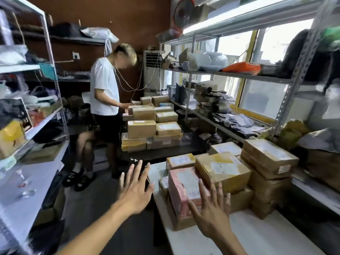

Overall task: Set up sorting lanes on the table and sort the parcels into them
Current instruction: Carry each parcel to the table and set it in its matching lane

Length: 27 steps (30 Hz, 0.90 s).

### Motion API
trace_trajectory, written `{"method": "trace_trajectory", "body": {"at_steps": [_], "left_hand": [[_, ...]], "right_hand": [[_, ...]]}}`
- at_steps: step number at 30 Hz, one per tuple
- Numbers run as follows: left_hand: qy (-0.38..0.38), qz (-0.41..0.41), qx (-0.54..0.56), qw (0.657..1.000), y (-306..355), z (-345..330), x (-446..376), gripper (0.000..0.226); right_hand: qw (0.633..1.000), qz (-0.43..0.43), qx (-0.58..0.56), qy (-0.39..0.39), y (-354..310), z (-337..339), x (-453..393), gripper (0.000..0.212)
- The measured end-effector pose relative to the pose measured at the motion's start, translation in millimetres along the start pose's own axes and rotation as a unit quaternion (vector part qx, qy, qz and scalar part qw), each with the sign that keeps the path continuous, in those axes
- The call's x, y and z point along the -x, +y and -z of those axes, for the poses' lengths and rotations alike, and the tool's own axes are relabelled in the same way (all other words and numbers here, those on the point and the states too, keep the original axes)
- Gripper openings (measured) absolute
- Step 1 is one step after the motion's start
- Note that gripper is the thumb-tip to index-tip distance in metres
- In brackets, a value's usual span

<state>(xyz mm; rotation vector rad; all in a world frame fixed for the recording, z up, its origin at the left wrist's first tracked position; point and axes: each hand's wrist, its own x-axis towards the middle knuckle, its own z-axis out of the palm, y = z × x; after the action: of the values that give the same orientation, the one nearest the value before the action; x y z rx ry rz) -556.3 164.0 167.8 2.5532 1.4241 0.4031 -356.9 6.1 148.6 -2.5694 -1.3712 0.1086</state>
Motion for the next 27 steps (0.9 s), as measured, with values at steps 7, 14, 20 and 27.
{"method": "trace_trajectory", "body": {"at_steps": [7,14,20,27], "left_hand": [[0.018,-0.027,0.012,0.999,-19.3,-5.4,-113.5,0.066],[-0.009,-0.074,0.041,0.996,-63.0,-30.5,-228.3,0.066],[-0.024,-0.110,0.053,0.992,-105.3,-30.6,-332.0,0.066],[-0.079,-0.168,0.096,0.978,-99.6,-51.5,-428.8,0.065]], "right_hand": [[0.999,-0.007,0.012,0.040,-27.3,7.1,-118.8,0.096],[0.998,-0.038,0.017,0.037,-67.8,-14.2,-227.8,0.077],[0.992,-0.115,0.025,0.038,-93.6,-26.7,-294.0,0.076],[0.974,-0.225,-0.016,0.026,-102.0,-48.0,-345.9,0.077]]}}
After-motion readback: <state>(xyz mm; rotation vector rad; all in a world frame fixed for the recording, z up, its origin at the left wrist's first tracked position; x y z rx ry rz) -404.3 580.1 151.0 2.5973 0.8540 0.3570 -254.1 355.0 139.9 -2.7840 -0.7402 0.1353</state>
